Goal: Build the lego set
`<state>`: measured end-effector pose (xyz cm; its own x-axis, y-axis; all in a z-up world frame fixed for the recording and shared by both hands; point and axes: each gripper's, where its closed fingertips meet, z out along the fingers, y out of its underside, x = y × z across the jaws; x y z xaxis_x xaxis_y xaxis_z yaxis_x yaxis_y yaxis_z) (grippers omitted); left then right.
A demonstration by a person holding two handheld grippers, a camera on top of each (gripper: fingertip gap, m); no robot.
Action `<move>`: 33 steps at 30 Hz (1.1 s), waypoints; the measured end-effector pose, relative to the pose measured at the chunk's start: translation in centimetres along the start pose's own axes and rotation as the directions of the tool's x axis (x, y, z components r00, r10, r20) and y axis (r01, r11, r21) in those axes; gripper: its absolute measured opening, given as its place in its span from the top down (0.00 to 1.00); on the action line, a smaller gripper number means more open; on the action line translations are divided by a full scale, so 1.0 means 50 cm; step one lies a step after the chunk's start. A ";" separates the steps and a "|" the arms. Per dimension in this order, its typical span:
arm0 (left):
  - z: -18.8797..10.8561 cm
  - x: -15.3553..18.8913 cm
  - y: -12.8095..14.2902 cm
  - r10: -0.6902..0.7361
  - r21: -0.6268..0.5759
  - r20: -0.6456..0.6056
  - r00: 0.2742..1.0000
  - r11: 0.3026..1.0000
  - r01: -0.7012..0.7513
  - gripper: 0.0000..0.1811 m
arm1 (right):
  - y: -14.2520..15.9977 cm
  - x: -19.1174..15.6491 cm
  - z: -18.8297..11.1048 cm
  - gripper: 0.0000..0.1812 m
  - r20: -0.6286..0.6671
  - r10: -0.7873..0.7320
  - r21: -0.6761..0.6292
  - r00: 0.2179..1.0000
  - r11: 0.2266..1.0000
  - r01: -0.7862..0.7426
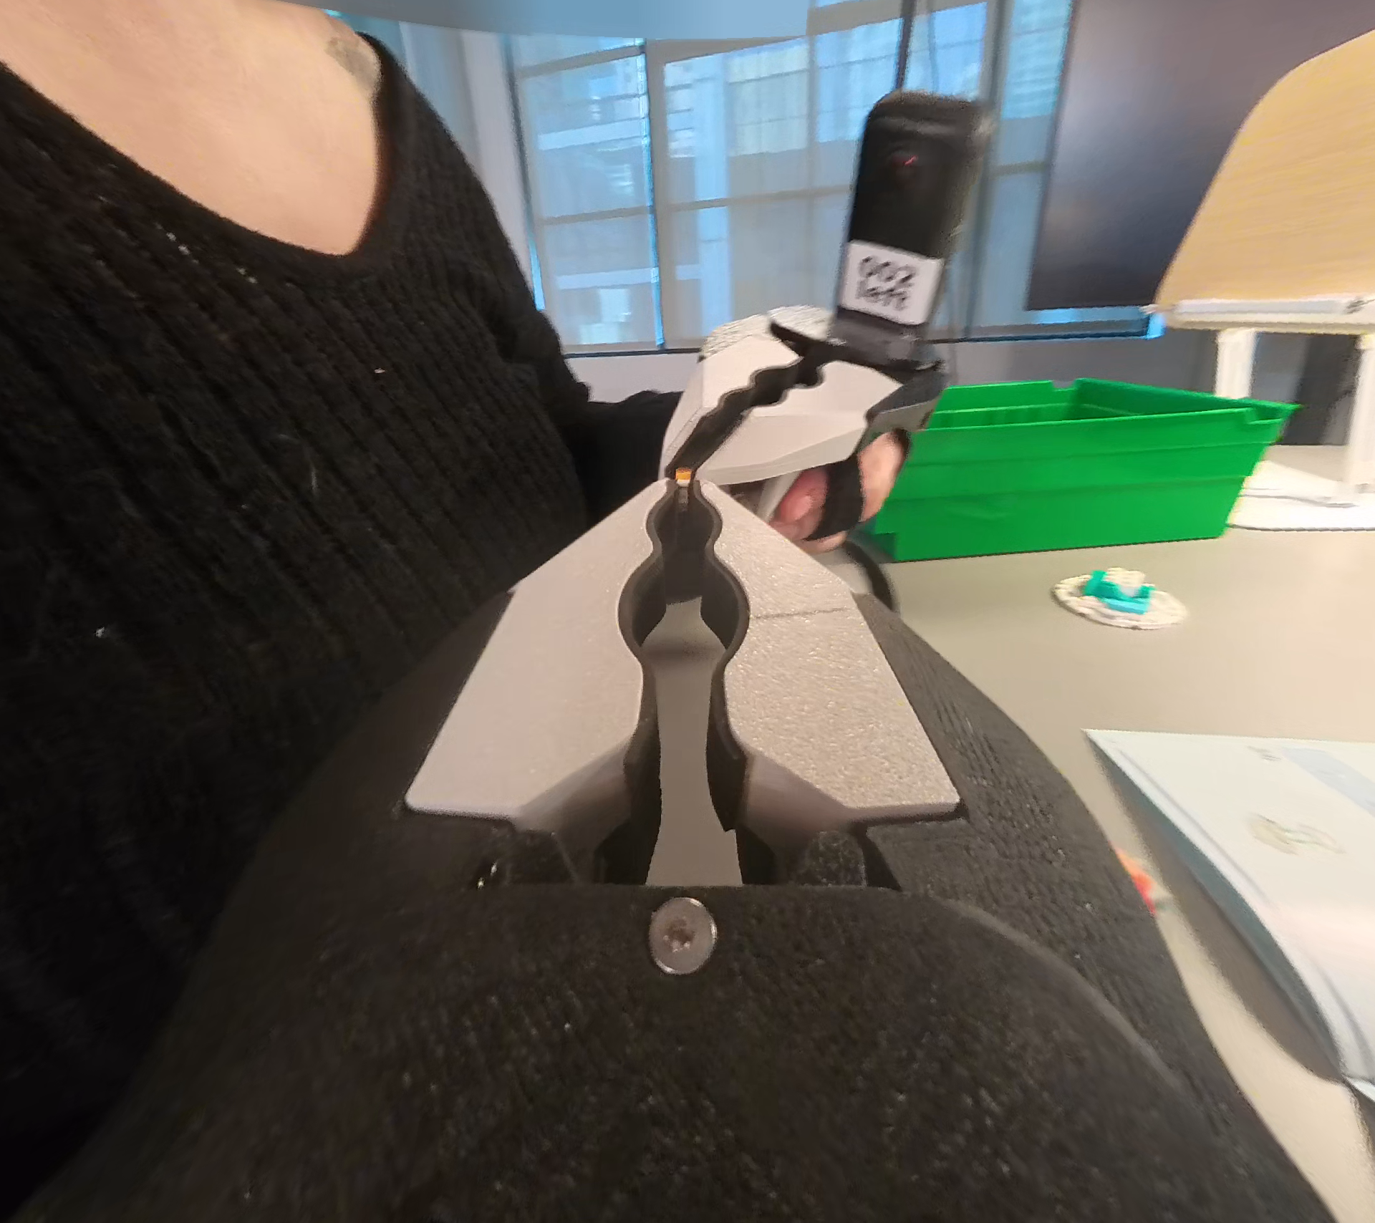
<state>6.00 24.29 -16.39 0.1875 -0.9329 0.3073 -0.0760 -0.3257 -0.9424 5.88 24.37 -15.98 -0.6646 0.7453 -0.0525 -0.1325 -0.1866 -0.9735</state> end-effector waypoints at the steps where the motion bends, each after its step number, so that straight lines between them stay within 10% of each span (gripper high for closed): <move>1: 0.000 0.004 0.003 0.002 -0.012 -0.018 1.000 1.000 -0.003 0.98 | 0.002 -0.003 0.001 1.00 0.010 0.005 -0.004 1.000 1.000 -0.005; 12: 0.008 0.010 0.002 0.017 -0.054 -0.095 0.995 0.998 -0.022 0.98 | 0.003 -0.006 0.003 1.00 0.020 0.013 -0.009 1.000 1.000 -0.013; 16: -0.002 -0.035 0.009 0.051 -0.082 0.107 0.993 0.996 -0.043 0.80 | -0.004 0.016 -0.009 1.00 -0.054 -0.023 -0.003 0.998 1.000 0.023; 21: 0.000 -0.032 0.024 0.191 -0.126 0.287 0.939 0.979 -0.160 0.80 | 0.006 0.023 -0.010 1.00 -0.069 -0.032 -0.034 0.997 0.999 0.030; 27: -0.062 -0.043 0.043 0.163 -0.051 0.584 0.795 0.985 -0.165 0.84 | 0.026 0.095 -0.035 1.00 -0.289 -0.122 -0.145 0.949 0.986 0.083; 33: -0.186 -0.047 0.063 0.056 0.054 0.837 0.545 0.982 -0.183 0.86 | -0.032 0.201 -0.143 1.00 -0.535 0.132 0.172 0.834 0.984 -0.045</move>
<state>-3.79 24.04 -18.87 0.9172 -0.3983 0.0046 -0.0562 -0.1408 -0.9884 4.67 36.76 -16.53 -0.1782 0.9398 -0.2916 -0.2269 -0.3276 -0.9172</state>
